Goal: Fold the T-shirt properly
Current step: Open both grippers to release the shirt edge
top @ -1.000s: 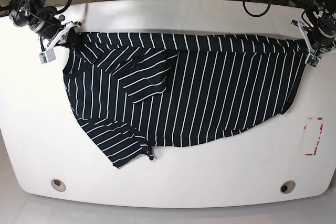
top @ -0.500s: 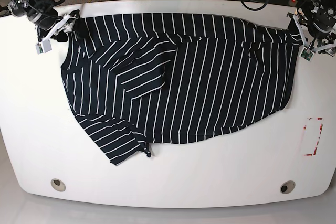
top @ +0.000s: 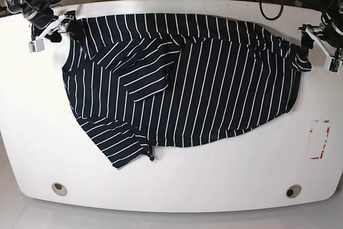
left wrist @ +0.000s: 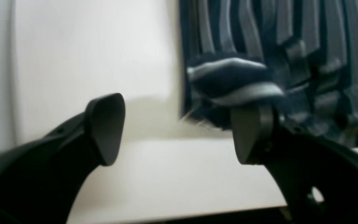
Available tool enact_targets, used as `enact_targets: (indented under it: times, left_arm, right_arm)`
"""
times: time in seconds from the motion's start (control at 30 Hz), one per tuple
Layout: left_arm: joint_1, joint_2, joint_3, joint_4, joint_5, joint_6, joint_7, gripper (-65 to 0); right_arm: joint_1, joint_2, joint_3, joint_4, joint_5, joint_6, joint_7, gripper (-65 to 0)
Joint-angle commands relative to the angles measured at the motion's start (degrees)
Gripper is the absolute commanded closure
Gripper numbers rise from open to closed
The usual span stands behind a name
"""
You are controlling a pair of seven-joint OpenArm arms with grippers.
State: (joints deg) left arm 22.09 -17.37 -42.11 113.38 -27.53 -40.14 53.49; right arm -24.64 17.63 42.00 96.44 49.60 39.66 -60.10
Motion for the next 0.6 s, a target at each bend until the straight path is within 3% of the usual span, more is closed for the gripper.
enact_targets:
  times: [0.0,0.13,0.27,0.57]
  left_arm:
    - [-1.8,-2.3,-1.6,0.7,-7.9,0.1,-0.9,-49.6]
    - [-3.2,-2.3,-2.8,1.1,-12.4,0.1,5.0,-49.4]
    - [-6.6,-2.3,-6.3,0.4,-12.4,0.1,9.8,-49.6]
    - [-7.6,-1.8,-4.5,-7.1,-12.4,0.1,11.6,-49.6]
  right_arm:
    - [0.1,0.9,0.3,2.9,1.3,0.3,1.3,-52.3]
    - [0.0,0.8,0.3,3.6,1.3,0.3,1.3,-52.3]
    - [0.2,0.9,0.6,3.6,1.3,0.3,1.3,-52.3]
    - [3.7,1.0,0.7,2.1,1.0,0.3,1.3,-52.3]
